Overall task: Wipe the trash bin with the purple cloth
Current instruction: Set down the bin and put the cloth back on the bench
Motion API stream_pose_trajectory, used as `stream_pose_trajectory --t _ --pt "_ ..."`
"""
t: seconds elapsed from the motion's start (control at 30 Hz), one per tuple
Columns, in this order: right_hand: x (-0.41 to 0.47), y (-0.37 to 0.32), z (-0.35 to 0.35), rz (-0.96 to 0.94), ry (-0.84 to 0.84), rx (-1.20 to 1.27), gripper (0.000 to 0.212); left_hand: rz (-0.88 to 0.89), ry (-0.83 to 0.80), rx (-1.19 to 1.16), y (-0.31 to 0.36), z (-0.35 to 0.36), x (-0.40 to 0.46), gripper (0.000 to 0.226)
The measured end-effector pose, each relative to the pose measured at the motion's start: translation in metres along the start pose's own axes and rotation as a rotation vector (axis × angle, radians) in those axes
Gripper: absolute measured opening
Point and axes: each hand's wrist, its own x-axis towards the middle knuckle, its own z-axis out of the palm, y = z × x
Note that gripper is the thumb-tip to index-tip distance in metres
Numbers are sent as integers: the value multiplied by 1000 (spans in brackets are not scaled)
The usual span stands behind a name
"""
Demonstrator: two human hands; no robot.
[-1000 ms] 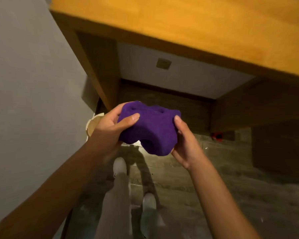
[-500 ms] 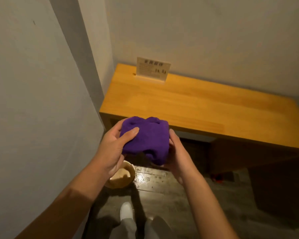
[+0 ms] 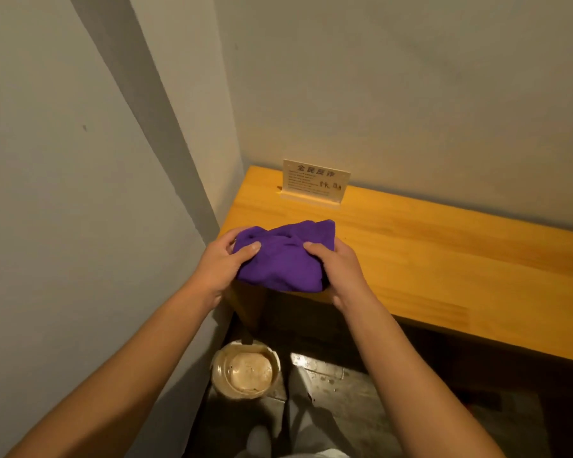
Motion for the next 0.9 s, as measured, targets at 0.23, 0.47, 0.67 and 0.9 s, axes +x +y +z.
stream_pose_trajectory --t 0.23,0.47,0.67,0.9 --pt "51 7 -4 -91 120 -367 19 74 67 584 -13 -1 55 41" --pt "57 5 -18 -316 301 -821 58 263 155 974 -19 -5 51 53" --pt "62 -5 -1 -462 -4 -1257 60 518 -85 1206 -8 -12 54 68" --pt "74 -1 11 -341 -259 -1380 52 487 -360 1362 -9 -8 68 85"
